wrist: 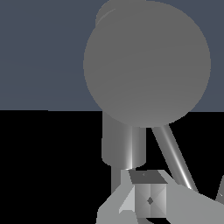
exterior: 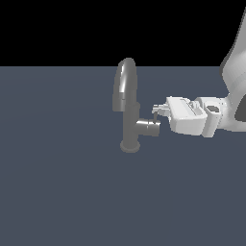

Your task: Turn on the faucet by rotating a designated handle.

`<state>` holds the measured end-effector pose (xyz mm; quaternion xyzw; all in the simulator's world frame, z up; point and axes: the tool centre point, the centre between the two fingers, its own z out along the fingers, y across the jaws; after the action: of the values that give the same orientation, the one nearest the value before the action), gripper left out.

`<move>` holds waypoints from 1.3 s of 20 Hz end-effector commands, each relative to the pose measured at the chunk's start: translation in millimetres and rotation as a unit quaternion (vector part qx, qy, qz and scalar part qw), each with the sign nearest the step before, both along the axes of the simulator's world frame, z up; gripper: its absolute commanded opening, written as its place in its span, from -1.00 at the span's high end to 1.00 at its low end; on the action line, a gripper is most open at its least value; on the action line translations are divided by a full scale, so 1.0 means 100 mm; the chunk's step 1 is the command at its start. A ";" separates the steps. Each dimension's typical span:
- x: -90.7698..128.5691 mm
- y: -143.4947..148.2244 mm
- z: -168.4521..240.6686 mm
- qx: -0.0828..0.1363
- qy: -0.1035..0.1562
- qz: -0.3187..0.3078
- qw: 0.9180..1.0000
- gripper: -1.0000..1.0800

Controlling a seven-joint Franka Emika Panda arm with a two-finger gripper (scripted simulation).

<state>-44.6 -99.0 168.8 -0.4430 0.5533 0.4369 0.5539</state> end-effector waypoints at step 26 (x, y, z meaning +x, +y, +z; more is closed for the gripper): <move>-0.51 0.12 -0.59 0.003 -0.014 0.005 1.000 1.00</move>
<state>-95.3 -86.4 109.9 -0.4498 0.5420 0.4350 0.5609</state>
